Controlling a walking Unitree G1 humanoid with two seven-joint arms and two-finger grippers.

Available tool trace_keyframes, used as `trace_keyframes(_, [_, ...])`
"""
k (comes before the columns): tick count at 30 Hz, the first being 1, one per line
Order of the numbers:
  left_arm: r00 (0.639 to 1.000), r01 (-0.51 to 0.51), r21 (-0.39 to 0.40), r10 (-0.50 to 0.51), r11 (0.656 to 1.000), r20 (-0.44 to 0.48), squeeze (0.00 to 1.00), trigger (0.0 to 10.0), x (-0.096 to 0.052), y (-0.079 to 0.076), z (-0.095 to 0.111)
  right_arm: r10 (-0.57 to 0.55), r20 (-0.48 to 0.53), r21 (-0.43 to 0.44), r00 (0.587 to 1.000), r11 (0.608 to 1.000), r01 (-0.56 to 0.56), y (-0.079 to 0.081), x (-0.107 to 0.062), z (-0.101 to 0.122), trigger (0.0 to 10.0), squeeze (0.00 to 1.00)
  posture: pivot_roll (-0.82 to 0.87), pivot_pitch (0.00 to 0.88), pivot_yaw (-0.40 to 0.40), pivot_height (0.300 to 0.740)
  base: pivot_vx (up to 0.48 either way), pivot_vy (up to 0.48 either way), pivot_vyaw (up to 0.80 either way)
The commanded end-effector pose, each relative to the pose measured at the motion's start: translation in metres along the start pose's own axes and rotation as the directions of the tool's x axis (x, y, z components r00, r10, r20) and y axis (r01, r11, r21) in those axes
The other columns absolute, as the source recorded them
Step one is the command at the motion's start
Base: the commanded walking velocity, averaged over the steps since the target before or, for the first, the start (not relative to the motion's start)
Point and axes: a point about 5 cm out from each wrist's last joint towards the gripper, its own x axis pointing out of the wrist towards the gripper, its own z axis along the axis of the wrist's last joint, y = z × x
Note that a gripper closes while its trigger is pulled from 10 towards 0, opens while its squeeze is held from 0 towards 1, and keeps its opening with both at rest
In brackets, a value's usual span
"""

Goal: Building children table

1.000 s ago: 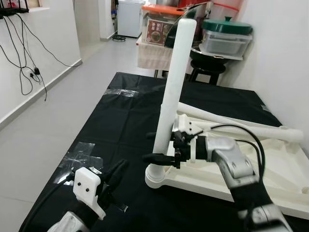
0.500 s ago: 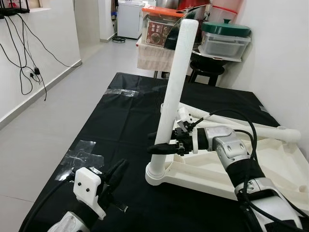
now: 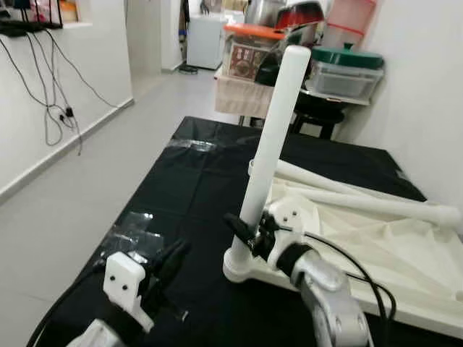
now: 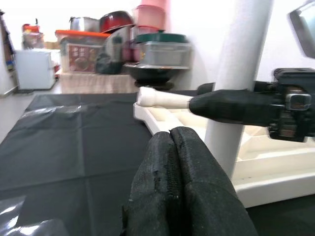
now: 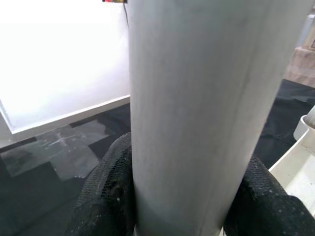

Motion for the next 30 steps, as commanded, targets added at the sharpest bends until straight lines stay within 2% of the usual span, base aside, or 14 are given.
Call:
trace_keyframes(1, [1.000,0.022,-0.012,-0.022,1.000,-0.016,0.00,10.0,0.001,-0.002,-0.002,-0.067,-0.158,-0.023,0.985,0.998,0.065,-0.015,-0.004,-0.027,0.0,0.00,-0.01,0.010,-0.130,0.740,0.000,0.000,0.00])
trace_keyframes(3, [1.000,0.022,-0.011,-0.022,1.000,-0.016,0.00,10.0,0.002,-0.002,-0.002,-0.072,-0.168,-0.003,0.983,0.997,0.073,-0.016,-0.003,-0.028,0.0,0.00,-0.01,0.005,-0.131,0.740,0.000,0.000,0.00])
trace_keyframes(4, [1.000,0.012,-0.008,-0.012,1.000,-0.014,0.00,10.0,0.002,-0.002,-0.002,-0.061,-0.179,0.012,0.982,0.998,0.064,-0.014,-0.002,-0.029,4.2,0.00,-0.01,0.003,-0.131,0.740,0.000,0.000,0.00])
trace_keyframes(5, [1.000,0.005,-0.005,-0.005,1.000,-0.012,0.00,10.0,0.003,-0.002,-0.002,-0.017,-0.175,0.039,0.984,0.999,0.024,-0.007,-0.002,-0.025,10.0,0.83,-0.01,0.000,-0.134,0.740,0.000,0.000,0.00])
trace_keyframes(7, [1.000,-0.001,-0.003,0.001,1.000,-0.010,0.00,10.0,0.003,-0.003,-0.002,0.011,-0.170,0.058,0.985,0.998,-0.001,-0.002,-0.003,-0.022,10.0,0.83,-0.01,0.000,-0.134,0.740,0.000,0.000,0.00])
trace_keyframes(8, [1.000,-0.002,-0.003,0.002,1.000,-0.009,0.00,10.0,0.004,-0.003,-0.002,0.063,-0.143,0.077,0.988,0.996,-0.052,0.002,-0.001,-0.018,10.0,1.00,-0.01,0.000,-0.133,0.740,0.000,0.000,0.00])
trace_keyframes(13, [1.000,0.003,-0.006,-0.003,1.000,-0.011,0.00,10.0,0.004,-0.003,-0.003,0.222,-0.021,0.086,0.975,0.972,-0.219,0.005,0.005,0.004,10.0,1.00,-0.01,0.000,-0.132,0.740,0.000,0.000,0.00])
trace_keyframes(14, [1.000,0.013,-0.010,-0.013,1.000,-0.014,0.00,10.0,0.005,-0.004,-0.004,0.377,0.069,0.043,0.923,0.924,-0.381,0.002,0.010,0.024,10.0,0.20,0.00,0.000,-0.131,0.740,0.000,0.000,0.00])
trace_keyframes(15, [1.000,0.015,-0.012,-0.015,1.000,-0.014,0.00,10.0,0.005,-0.004,-0.004,0.436,0.085,0.019,0.896,0.898,-0.439,-0.001,0.012,0.028,10.0,0.00,0.00,0.000,-0.134,0.740,0.000,0.000,0.00])
trace_keyframes(26, [1.000,0.009,-0.008,-0.009,1.000,-0.012,0.00,10.0,0.008,-0.006,-0.007,0.681,-0.038,-0.027,0.731,0.731,-0.682,-0.020,0.026,0.016,10.0,0.00,0.02,0.000,-0.146,0.740,0.000,0.000,0.00])
trace_keyframes(27, [1.000,0.009,-0.008,-0.009,1.000,-0.012,0.00,10.0,0.008,-0.006,-0.007,0.705,-0.045,0.000,0.708,0.709,-0.706,-0.026,0.030,0.017,6.4,0.00,0.03,0.000,-0.145,0.740,0.000,0.000,0.00])
trace_keyframes(28, [1.000,0.009,-0.008,-0.009,1.000,-0.012,0.00,10.0,0.008,-0.006,-0.007,0.705,-0.045,0.000,0.708,0.709,-0.706,-0.026,0.030,0.017,6.4,0.00,0.03,0.000,-0.145,0.740,0.000,0.000,0.00])
trace_keyframes(29, [1.000,0.010,-0.006,-0.010,1.000,-0.014,0.00,10.0,0.008,-0.007,-0.007,0.712,-0.034,0.031,0.702,0.702,-0.711,-0.040,0.037,0.024,0.0,0.00,0.03,0.000,-0.149,0.740,0.000,0.000,0.00])
trace_keyframes(30, [1.000,0.011,-0.006,-0.011,1.000,-0.014,0.00,10.0,0.007,-0.007,-0.007,0.710,-0.024,0.042,0.704,0.704,-0.709,-0.045,0.039,0.027,0.0,0.00,0.03,0.000,-0.148,0.740,0.000,0.000,0.00])
